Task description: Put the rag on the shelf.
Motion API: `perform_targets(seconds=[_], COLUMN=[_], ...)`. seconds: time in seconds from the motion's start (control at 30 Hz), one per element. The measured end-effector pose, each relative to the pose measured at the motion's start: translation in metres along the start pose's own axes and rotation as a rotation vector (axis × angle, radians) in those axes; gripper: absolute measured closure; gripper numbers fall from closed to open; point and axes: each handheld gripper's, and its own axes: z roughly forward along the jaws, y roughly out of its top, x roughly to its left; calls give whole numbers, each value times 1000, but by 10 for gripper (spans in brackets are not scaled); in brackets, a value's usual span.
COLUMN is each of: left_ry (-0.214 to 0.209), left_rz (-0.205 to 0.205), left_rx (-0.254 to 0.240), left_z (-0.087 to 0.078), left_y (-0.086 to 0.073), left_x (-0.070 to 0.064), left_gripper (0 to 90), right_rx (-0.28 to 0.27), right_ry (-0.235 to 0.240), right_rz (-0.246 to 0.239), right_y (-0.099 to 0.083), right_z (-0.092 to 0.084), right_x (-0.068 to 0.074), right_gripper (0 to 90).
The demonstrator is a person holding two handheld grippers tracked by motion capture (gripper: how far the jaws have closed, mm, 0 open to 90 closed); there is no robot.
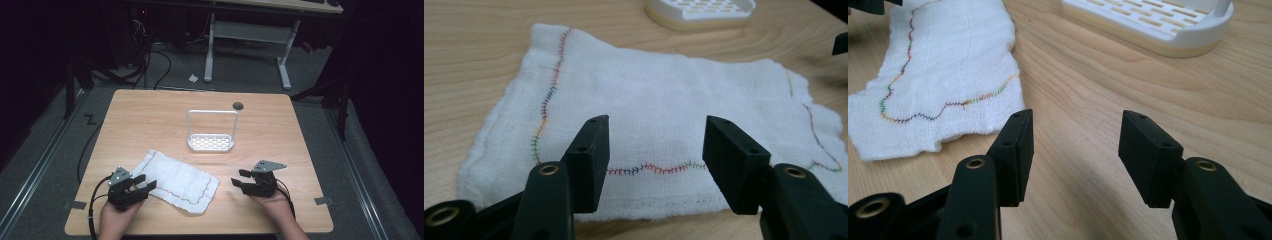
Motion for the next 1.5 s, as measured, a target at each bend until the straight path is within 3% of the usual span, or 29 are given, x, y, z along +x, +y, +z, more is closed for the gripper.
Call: perform_targets(seconds=[0.23,0.33,0.43,0.47,0.5,0.53,0.57,0.6,0.63,0.67,0.77,0.9,0.97,1.07,1.13,1.17,1.27,1.37,1.43,1.5], left_ry=[-4,-12,-14,7,35,35,42,73,73,81,79,81,75,62,55,49,35,16,15,16], left_rz=[29,16,7,19,20,20,20,32,32,36,37,46,45,47,54,72,77,46,23,17], left_rx=[14,10,30,49,73,73,83,101,101,105,106,104,103,106,107,114,118,110,97,91], left_z=[3,1,4,6,11,11,13,18,18,20,20,21,22,28,32,35,37,36,33,31], left_y=[0,0,-2,-2,-1,-1,0,1,1,1,1,1,1,3,4,5,6,6,6,6], left_x=[-3,-1,-1,-1,0,0,0,0,0,0,0,-2,-3,-7,-14,-20,-25,-22,-20,-20], left_gripper=[437,442,465,553,607,657,657,742,771,783,793,789,784,783,780,773,734,691,650,624], right_rx=[-23,-28,-37,-42,-41,-32,-32,2,2,50,121,119,112,123,117,123,133,119,69,55], right_ry=[-25,-26,-2,0,15,38,38,45,45,37,20,12,30,23,25,45,38,51,61,49], right_rz=[-7,-8,-17,-47,-52,-42,-42,-62,-62,-93,-113,-103,-91,-124,-117,-82,-109,-111,-95,-114], right_y=[1,2,7,14,19,24,24,30,30,33,29,23,15,4,-1,-8,-15,-15,-8,3], right_z=[-3,0,7,14,19,26,26,39,39,54,70,64,57,42,38,29,20,16,15,19], right_x=[3,6,13,22,26,30,30,38,38,45,49,51,53,62,64,68,76,80,78,76], right_gripper=[491,493,597,770,832,887,887,900,900,900,900,900,900,900,900,900,900,900,900,900])
